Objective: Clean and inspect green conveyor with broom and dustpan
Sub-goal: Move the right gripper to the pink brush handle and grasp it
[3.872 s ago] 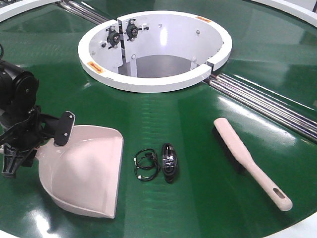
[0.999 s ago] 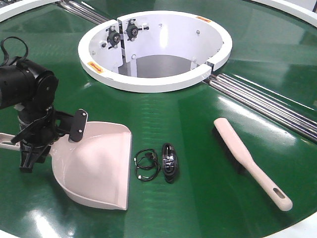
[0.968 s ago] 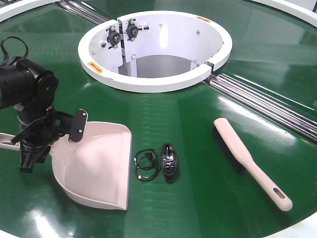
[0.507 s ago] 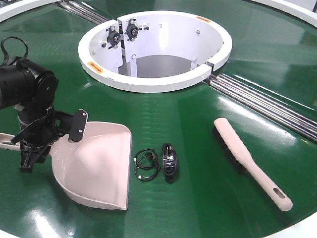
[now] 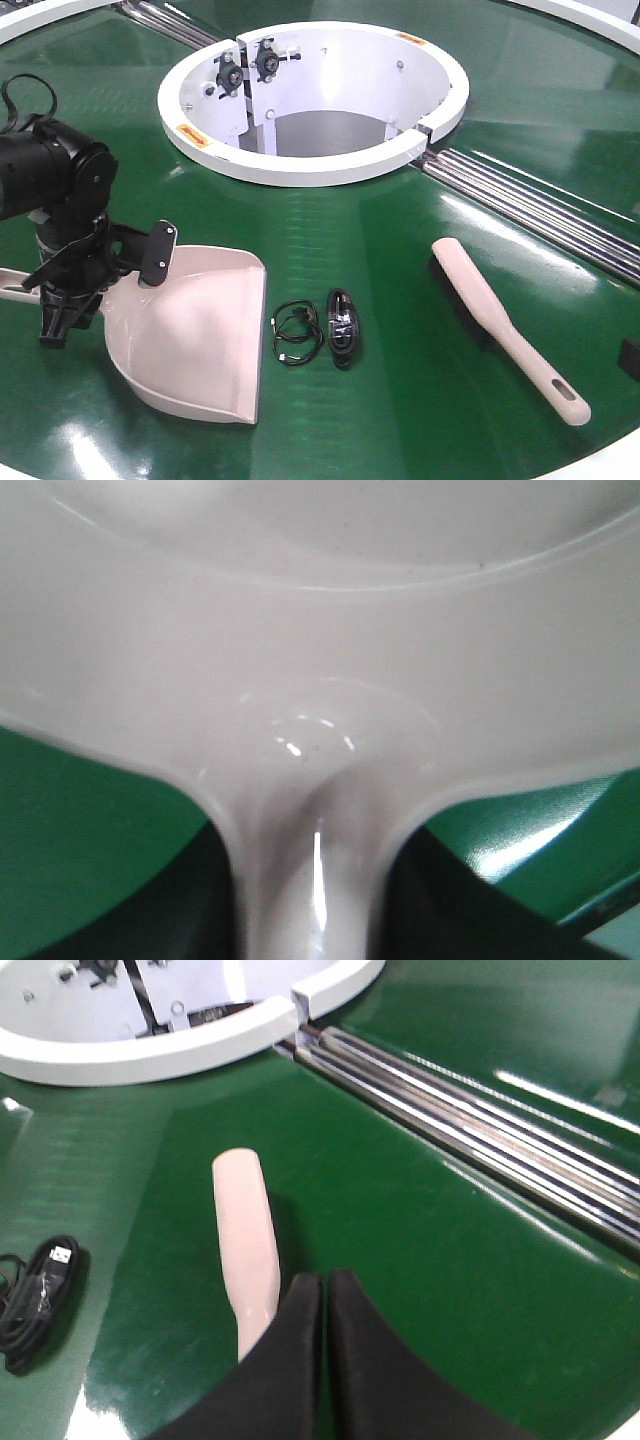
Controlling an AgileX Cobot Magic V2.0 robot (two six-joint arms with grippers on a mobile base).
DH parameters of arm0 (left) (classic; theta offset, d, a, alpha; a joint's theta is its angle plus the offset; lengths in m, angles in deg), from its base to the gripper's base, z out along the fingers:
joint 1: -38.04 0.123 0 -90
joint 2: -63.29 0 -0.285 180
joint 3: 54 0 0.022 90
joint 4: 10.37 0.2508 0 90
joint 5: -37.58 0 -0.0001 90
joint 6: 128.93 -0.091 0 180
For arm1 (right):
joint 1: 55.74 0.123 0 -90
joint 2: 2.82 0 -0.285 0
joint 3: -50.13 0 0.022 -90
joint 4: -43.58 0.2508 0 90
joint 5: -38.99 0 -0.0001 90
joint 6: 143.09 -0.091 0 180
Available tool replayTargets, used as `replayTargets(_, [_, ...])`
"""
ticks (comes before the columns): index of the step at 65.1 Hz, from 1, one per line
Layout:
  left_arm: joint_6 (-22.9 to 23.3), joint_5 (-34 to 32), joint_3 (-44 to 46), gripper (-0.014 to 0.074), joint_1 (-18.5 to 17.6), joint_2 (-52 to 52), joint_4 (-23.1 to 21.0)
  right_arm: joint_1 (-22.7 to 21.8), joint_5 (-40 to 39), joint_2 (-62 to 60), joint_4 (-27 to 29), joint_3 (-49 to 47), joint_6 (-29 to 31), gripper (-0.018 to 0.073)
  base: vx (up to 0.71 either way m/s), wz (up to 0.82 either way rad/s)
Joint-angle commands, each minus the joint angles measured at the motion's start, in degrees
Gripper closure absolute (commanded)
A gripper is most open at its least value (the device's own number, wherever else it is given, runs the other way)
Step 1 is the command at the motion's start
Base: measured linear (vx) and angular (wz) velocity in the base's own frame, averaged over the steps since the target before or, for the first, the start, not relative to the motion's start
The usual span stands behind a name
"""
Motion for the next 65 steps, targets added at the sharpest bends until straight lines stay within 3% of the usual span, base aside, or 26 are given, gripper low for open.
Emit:
replayTargets(1, [0.1, 3.0, 1.6, 0.0603, -0.4, -2.6, 1.2, -0.1, -2.8, 2.1, 0.2, -2.5, 0.5, 0.0556, 0.0, 0.0])
replayTargets(12, [0.1, 3.0, 1.6, 0.0603, -0.4, -2.6, 1.2, -0.1, 6.2, 7.8, 0.9, -7.7, 2.3, 0.0446, 0.0, 0.0])
replayTargets(26, [0.1, 3.0, 1.6, 0.0603, -0.4, -2.6, 1.2, 0.0, 14.4, 16.1, 2.3, -15.6, 4.6, 0.0158, 0.0, 0.0])
replayTargets(35, [0.1, 3.0, 1.6, 0.0603, -0.4, -2.6, 1.2, 4.8, 18.1, 21.8, 2.7, -20.7, 8.0, 0.0032, 0.0, 0.0])
replayTargets(42, [0.1, 3.0, 1.6, 0.0603, -0.4, -2.6, 1.2, 8.0, 22.5, 27.1, 1.9, -24.9, 5.5, -0.001, 0.0, 0.0])
replayTargets(56, [0.1, 3.0, 1.6, 0.0603, -0.4, -2.6, 1.2, 8.0, 30.6, 39.1, 1.2, -31.5, 4.9, -0.0002, 0.0, 0.0])
replayTargets(65, [0.1, 3.0, 1.6, 0.0603, -0.4, -2.6, 1.2, 8.0, 33.3, 45.8, -3.0, -34.2, 4.2, 0.0006, 0.0, 0.0])
